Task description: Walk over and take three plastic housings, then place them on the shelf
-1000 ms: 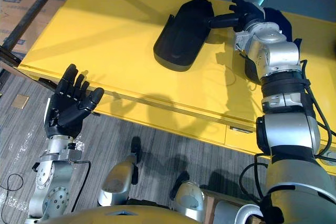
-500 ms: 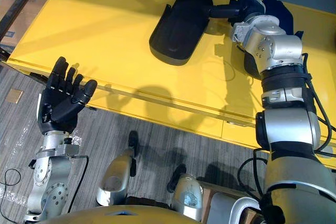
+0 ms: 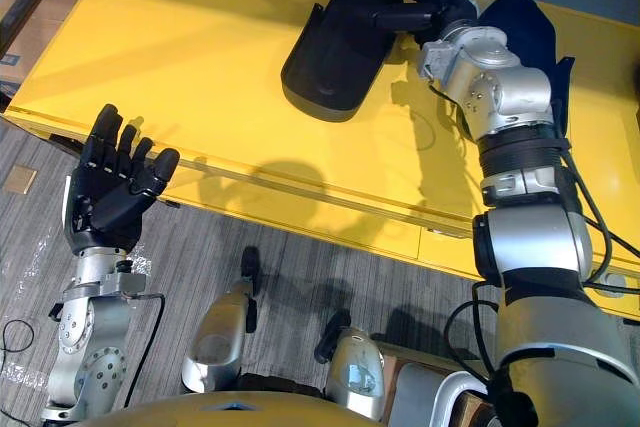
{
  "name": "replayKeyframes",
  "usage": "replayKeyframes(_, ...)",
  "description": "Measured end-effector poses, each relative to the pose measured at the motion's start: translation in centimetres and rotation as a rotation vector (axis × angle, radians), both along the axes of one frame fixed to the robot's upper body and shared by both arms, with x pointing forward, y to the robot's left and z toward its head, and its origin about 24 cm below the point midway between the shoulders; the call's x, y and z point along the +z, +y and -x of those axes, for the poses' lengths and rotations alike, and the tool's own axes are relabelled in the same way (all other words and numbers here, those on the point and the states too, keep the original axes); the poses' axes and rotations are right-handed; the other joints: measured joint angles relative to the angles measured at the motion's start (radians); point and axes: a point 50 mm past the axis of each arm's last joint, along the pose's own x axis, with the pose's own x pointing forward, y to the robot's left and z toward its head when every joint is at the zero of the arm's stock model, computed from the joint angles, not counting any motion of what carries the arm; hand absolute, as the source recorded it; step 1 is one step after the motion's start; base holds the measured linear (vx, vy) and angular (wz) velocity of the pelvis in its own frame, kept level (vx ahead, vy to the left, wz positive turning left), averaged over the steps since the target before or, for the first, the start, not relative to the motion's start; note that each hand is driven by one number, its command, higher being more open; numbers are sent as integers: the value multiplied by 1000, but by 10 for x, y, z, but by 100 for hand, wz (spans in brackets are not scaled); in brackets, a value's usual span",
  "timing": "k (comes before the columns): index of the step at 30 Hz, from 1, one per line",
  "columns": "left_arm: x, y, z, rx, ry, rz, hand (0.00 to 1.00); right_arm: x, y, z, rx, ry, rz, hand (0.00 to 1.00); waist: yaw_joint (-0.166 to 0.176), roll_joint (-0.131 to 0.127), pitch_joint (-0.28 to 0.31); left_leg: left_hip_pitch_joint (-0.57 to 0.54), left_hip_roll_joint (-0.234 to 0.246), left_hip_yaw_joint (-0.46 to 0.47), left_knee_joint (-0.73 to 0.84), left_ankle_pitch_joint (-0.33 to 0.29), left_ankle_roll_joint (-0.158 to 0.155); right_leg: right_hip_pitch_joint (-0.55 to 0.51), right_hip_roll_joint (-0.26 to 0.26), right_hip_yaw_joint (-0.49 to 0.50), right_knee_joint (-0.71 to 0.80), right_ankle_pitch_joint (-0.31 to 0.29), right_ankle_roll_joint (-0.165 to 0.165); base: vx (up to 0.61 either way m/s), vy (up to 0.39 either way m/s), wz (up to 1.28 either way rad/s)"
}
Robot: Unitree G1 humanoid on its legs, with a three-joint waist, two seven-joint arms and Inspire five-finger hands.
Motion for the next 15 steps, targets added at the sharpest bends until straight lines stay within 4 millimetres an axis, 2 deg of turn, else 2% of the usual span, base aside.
replayKeyframes(2,1,-3,-2,-14,-7,3,100,1,0,0,0,-7,5,100,10,0,0,-1,0,-3,0,0,0,0,0,-2,4,-3,0,6,-16,4)
replayKeyframes(9,1,-3,-2,-10,-4,5,100,7,4,0,-21,-31,34,100,11,0,0,-3,-5,-8,4,3,-3,-4,-10,-9,24,-18,0,7,-11,3)
replayKeyframes(15,1,-3,-2,-9,-4,7,100,30,8,2,-39,-113,40,100,9,2,2,-4,-6,-9,7,5,-1,-10,-14,-8,36,-24,-1,0,0,0)
